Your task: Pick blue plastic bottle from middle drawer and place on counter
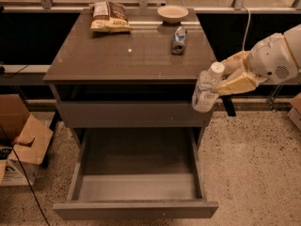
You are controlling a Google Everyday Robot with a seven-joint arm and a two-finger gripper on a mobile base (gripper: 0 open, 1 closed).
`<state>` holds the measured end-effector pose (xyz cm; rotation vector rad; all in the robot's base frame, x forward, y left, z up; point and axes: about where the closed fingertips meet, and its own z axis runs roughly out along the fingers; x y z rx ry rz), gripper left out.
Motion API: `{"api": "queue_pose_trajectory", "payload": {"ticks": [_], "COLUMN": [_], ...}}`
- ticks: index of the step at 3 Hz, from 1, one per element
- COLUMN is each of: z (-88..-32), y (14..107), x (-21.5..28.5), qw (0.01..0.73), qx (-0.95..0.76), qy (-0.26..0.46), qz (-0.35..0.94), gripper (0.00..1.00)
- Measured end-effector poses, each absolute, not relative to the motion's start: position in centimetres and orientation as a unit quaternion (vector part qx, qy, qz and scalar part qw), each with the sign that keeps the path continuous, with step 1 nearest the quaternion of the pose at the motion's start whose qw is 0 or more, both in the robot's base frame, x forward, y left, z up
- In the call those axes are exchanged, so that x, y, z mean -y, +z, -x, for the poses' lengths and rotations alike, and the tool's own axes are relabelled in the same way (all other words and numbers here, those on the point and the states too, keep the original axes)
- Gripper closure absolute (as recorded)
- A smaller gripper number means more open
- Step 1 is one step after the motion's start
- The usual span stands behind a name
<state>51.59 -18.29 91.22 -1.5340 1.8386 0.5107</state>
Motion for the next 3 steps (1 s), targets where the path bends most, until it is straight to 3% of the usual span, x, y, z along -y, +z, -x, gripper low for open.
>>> {"api": "queue_pose_trajectory", "payload": {"ticks": [3], "z": [-56.3], "y": [97.4], "x": [12.5], "qw": [0.479], "qx": [-0.64], "qy": [0.142], "qz": [0.584], "gripper": [1.0]}}
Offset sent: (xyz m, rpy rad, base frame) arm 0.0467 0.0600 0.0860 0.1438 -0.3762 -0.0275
